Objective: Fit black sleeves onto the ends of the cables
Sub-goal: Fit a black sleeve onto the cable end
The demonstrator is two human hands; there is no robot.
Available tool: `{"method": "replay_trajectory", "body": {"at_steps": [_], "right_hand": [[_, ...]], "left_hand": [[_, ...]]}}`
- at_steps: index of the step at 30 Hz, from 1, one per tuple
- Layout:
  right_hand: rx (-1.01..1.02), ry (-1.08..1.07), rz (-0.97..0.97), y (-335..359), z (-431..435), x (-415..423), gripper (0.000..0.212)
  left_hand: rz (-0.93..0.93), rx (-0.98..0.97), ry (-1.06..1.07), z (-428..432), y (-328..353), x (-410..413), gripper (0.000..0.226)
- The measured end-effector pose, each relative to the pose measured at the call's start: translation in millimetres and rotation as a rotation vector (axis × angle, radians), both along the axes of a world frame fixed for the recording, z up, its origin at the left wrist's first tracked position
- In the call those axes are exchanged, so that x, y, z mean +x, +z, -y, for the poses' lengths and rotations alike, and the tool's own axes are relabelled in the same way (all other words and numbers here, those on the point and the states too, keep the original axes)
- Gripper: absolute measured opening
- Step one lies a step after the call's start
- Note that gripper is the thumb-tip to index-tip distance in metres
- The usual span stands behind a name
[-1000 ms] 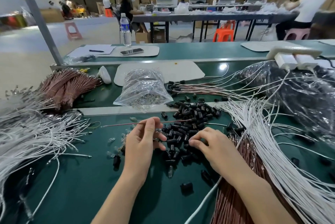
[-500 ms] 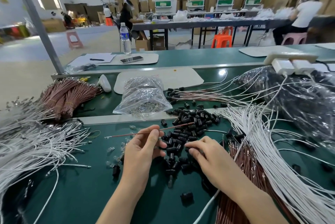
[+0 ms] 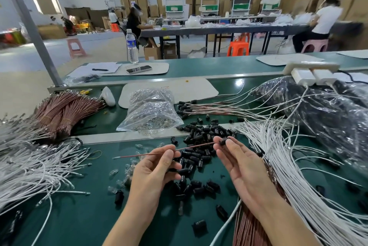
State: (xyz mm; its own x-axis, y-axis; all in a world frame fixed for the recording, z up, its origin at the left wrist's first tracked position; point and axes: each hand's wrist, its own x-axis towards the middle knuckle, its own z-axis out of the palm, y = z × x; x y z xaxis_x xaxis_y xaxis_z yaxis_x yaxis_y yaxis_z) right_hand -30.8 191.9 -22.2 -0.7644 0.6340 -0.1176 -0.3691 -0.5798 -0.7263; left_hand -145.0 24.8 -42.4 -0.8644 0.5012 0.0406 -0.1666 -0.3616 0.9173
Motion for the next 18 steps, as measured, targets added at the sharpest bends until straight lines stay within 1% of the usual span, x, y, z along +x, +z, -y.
{"method": "replay_trajectory", "body": {"at_steps": [4, 10, 18], "right_hand": [[-0.037, 0.040, -0.007, 0, 6, -3, 0.027], [-0.084, 0.093, -0.043, 0, 12, -6, 0.023], [-0.096, 0.073, -0.078, -3, 6, -4, 0.022]], "left_hand": [[-0.011, -0.012, -0.005, 0, 2, 1, 0.017], [-0.029, -0.019, -0.015, -1, 2, 2, 0.019], [-0.027, -0.027, -0.019, 0, 1, 1, 0.019]]}}
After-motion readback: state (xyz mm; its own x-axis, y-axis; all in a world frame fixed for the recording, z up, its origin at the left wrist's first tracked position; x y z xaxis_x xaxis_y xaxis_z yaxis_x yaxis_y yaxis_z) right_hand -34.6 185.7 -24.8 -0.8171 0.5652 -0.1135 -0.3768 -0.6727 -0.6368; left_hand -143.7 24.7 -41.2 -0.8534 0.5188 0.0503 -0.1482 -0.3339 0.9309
